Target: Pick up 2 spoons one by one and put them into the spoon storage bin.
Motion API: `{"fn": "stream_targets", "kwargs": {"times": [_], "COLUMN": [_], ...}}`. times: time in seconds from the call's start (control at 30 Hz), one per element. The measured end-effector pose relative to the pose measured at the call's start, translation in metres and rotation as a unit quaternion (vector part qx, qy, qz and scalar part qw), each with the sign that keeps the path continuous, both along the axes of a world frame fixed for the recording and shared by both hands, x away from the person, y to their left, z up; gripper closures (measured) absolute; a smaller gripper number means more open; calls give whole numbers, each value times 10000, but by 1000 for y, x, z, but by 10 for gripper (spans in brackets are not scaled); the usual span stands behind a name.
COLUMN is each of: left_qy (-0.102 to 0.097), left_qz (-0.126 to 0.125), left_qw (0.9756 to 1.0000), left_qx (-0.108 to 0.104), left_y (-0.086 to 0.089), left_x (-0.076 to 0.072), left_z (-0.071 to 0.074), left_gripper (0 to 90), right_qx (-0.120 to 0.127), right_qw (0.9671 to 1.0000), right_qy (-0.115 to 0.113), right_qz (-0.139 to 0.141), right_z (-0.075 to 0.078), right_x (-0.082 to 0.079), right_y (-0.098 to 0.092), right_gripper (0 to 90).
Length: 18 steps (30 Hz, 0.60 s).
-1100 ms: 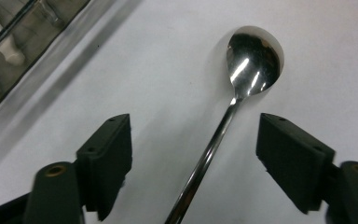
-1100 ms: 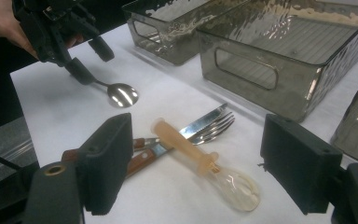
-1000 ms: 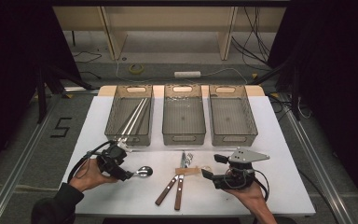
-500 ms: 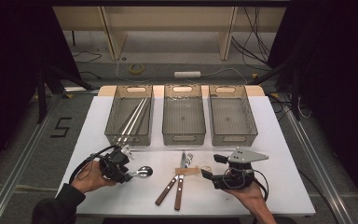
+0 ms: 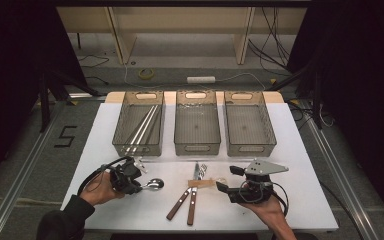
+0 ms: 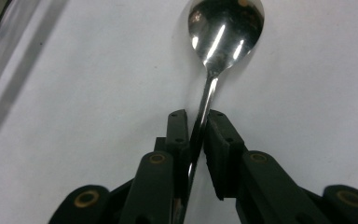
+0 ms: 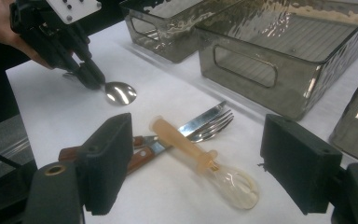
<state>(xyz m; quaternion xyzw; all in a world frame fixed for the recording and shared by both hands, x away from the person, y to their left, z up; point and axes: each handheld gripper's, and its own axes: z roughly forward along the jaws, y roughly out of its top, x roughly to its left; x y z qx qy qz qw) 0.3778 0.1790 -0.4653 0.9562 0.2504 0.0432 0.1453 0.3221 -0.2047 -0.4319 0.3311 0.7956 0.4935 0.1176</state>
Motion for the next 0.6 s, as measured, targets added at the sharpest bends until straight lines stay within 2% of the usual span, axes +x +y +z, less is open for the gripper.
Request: {"fn": "stream_targets", "kwargs": {"times": [0.17, 0.27, 0.33, 0.47, 0.6], "left_qy": [-17, -96, -3, 8, 21], "left_qz": [-167, -60, -46, -67, 3], "left_qw": [9999, 9999, 10000, 10000, 9998], "left_qx": [12, -10, -47, -69, -185], "left_y": [-1, -1, 0, -1, -2], "left_x": [-1, 0, 1, 1, 0], "left_z": [1, 2, 1, 3, 8], "left_gripper": [843, 875, 890, 892, 893], "right_qx": [8, 7, 6, 17, 10], "right_qw": [10000, 10000, 10000, 10000, 10000], "right_qy": [13, 7, 17, -4, -3], "right_qz": [-24, -30, -34, -41, -38], "right_z": [0, 0, 0, 0, 0], "right_x": [-1, -1, -1, -1, -2], "right_y": [-1, -1, -1, -2, -2], "right_gripper": [264, 265, 265, 265, 265]}}
